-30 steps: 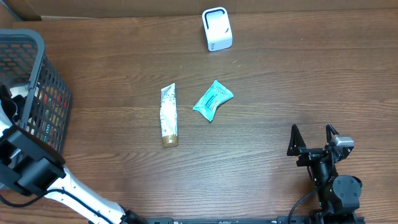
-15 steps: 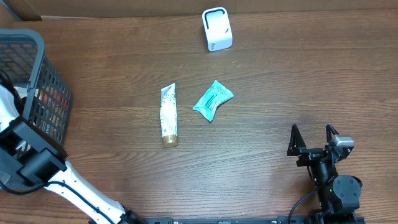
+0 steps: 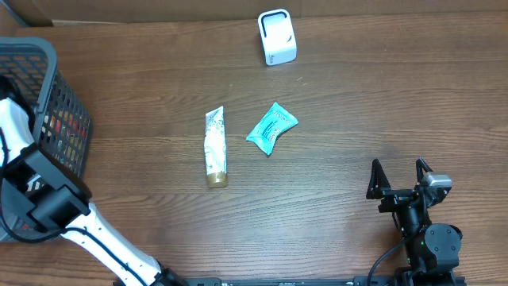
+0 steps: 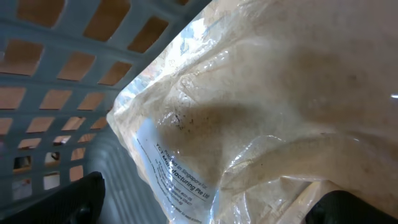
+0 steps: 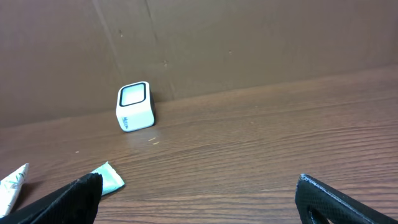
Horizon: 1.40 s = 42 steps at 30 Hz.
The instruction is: Scan the item barcode
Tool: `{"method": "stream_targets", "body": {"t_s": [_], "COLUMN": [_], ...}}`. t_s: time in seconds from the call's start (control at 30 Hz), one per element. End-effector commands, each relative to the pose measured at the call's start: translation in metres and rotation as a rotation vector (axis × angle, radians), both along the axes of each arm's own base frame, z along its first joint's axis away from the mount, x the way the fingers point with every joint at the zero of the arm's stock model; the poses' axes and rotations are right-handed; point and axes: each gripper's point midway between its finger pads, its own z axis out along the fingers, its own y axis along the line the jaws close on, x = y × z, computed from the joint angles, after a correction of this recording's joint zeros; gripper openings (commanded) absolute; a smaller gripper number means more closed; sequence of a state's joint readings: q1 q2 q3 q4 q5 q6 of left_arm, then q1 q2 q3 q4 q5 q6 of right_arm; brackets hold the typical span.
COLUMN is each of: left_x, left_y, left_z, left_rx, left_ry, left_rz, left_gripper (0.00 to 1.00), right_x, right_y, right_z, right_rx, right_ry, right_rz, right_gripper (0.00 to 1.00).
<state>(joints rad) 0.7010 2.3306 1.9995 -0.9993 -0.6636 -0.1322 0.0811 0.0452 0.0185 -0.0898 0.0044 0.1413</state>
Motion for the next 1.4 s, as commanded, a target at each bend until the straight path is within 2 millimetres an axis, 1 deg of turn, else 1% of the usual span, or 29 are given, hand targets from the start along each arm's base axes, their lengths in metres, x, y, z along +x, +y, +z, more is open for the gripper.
{"method": "stream_targets", "body": {"t_s": [0.0,0.17,0.27,0.37,0.4,0.5,0.53,0.57,0.67,0.77,0.87,0.97,1.07,1.17,1.23,1.33,1.37], "left_x": [-0.010,-0.021,-0.024,-0.023,-0.021,-0.017,-0.017,-0.016,-0.015,-0.009,0.010,0.036,0.063,0.083,0.090,0.095,0.094], "left_y": [0.005,-0.003,-0.011,-0.019,-0.021,-0.026,-0.027,-0.029,-0.034,-0.038,-0.046,-0.053,-0.061,-0.069,-0.076,-0.088,-0.091], "left_z": [-0.011,-0.035,-0.051,-0.063,-0.065,-0.069,-0.070,-0.071,-0.072,-0.066,-0.052,-0.025,0.015,0.064,0.094,0.131,0.140], "left_rx": [0.037,0.010,-0.030,-0.079,-0.095,-0.129,-0.138,-0.148,-0.172,-0.201,-0.281,-0.354,-0.399,-0.420,-0.428,-0.441,-0.444], "left_ry": [0.047,0.080,0.081,0.063,0.052,0.025,0.021,0.020,0.015,-0.007,-0.106,-0.227,-0.349,-0.471,-0.538,-0.616,-0.632], "left_rz": [0.035,0.035,0.028,0.020,0.016,0.008,0.007,0.005,0.000,-0.010,-0.032,-0.067,-0.115,-0.168,-0.200,-0.242,-0.251], "left_gripper": [0.91,0.90,0.90,0.85,0.78,0.29,0.15,0.04,0.04,0.04,0.04,0.04,0.04,0.04,0.04,0.04,0.04], "right_x": [0.000,0.000,0.000,0.000,0.000,0.000,0.000,0.000,0.000,0.000,0.000,0.000,0.000,0.000,0.000,0.000,0.000], "right_y": [0.001,0.001,0.001,0.001,0.001,0.001,0.001,0.001,0.001,0.001,0.001,0.001,0.001,0.001,0.001,0.001,0.001], "right_z": [-0.003,-0.003,-0.003,-0.003,-0.003,-0.003,-0.003,-0.003,-0.003,-0.003,-0.003,-0.003,-0.003,-0.003,-0.003,-0.003,-0.003], "right_rx": [-0.004,-0.004,-0.004,-0.004,-0.004,-0.004,-0.004,-0.004,-0.004,-0.004,-0.004,-0.004,-0.004,-0.004,-0.004,-0.004,-0.004], "right_ry": [0.003,0.002,0.003,0.002,0.002,0.003,0.002,0.002,0.003,0.002,0.003,0.003,0.002,0.003,0.003,0.002,0.002], "right_rz": [0.002,0.002,0.002,0.002,0.002,0.002,0.002,0.002,0.002,0.002,0.002,0.002,0.002,0.002,0.002,0.002,0.002], "right_gripper": [1.00,1.00,1.00,1.00,1.00,1.00,1.00,1.00,1.00,1.00,1.00,1.00,1.00,1.00,1.00,1.00,1.00]}}
